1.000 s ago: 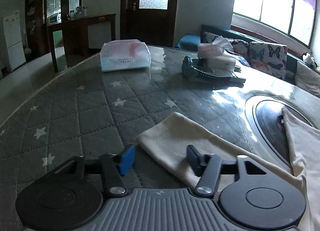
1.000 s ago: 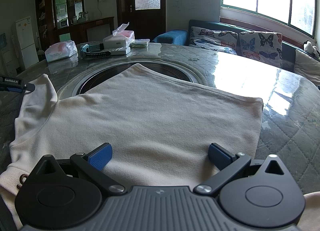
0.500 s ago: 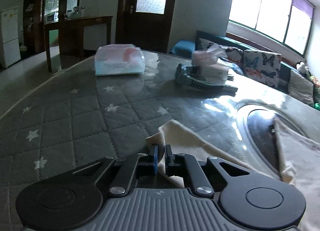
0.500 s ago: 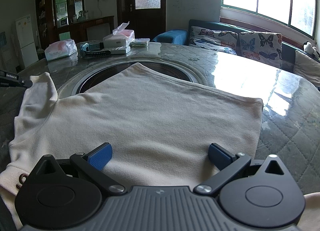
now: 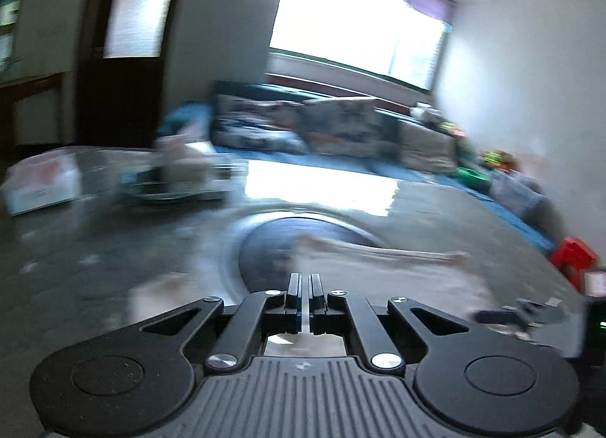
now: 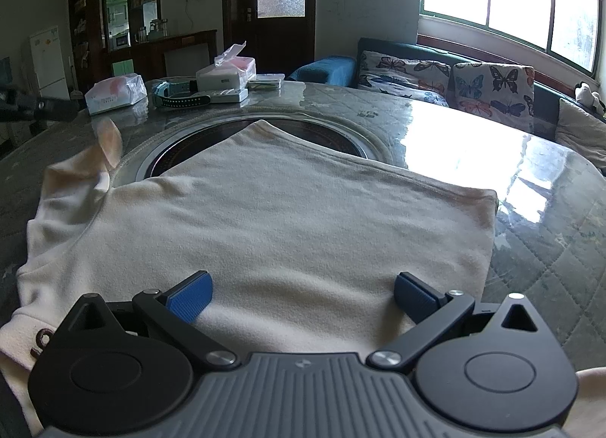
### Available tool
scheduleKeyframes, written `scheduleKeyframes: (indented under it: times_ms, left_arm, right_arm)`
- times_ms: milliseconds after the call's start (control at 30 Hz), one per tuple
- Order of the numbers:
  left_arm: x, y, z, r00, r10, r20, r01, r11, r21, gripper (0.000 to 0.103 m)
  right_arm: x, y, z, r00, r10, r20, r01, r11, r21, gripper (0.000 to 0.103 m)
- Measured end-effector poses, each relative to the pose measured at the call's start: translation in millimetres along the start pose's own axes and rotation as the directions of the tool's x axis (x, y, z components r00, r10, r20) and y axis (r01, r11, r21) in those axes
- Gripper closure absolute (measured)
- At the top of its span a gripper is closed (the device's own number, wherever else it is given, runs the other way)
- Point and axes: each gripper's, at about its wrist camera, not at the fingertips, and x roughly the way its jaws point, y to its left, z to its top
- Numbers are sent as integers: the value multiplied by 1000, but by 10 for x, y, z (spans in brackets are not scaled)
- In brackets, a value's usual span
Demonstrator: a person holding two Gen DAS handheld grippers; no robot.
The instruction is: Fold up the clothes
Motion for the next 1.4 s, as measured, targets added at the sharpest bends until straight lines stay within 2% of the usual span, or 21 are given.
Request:
scheduleKeyframes:
  times_ms: [200,333,433,533,567,600,633,667,733,833,933,1000,1133,1267,1400]
  left_arm:
    - [183,-508,-36,989,-137,-49,140,988,71,100]
    - [304,-701,-104,975,-198,-104,208,972,105,100]
    - [354,-801,-200,968,-203,-147,224,963,148,98]
    - [334,-808,-275,978,-152,-143,179,964,196,96]
    - [328,-793,-283,982,-130,-134,156,965,209,92]
    - [310,-753,-286,988,-102,-116,125,968,216,87]
    - [292,-698,-286,992,-73,-103,94,972,214,71]
    - [273,-643,-286,995,-44,-89,62,975,211,62]
    - [248,-529,-298,997,2,-80,15,978,210,61]
    - [194,-376,-328,995,78,-54,-64,973,221,53]
    - [153,-229,-363,987,157,-29,-146,960,238,46]
    - [161,-122,-379,976,218,-19,-206,945,256,45]
    - [300,38,-396,944,329,3,-312,892,326,45]
    - [443,246,-378,931,363,-39,-332,887,320,49]
    - [531,414,-406,933,349,-87,-311,904,293,65]
  right_arm:
    - [-9,10,2,1000,-2,3,2,1000,-4,0]
    - [-10,4,3,1000,1,4,-1,1000,1,0]
    - [-7,1,3,1000,3,4,-3,1000,2,0]
    - [-8,5,3,1000,0,5,0,1000,0,0]
    - [-8,7,4,1000,0,4,0,1000,0,0]
    - [-7,7,5,1000,0,4,0,1000,0,0]
    - [-5,3,5,1000,2,3,-2,1000,1,0]
    - [-4,0,6,1000,3,2,-3,1000,2,0]
    - [-5,0,5,1000,3,1,-3,1000,2,0]
    - [-4,2,5,1000,2,0,-2,1000,1,0]
    - [-7,-1,5,1000,4,0,-4,1000,0,0]
    - [-6,-3,5,1000,5,-1,-5,1000,1,0]
    - [-4,-1,12,1000,5,-2,-5,1000,-1,0]
    - [-6,4,17,1000,3,-3,-3,1000,-2,0]
    - [-16,-7,47,1000,9,-4,-9,1000,1,6]
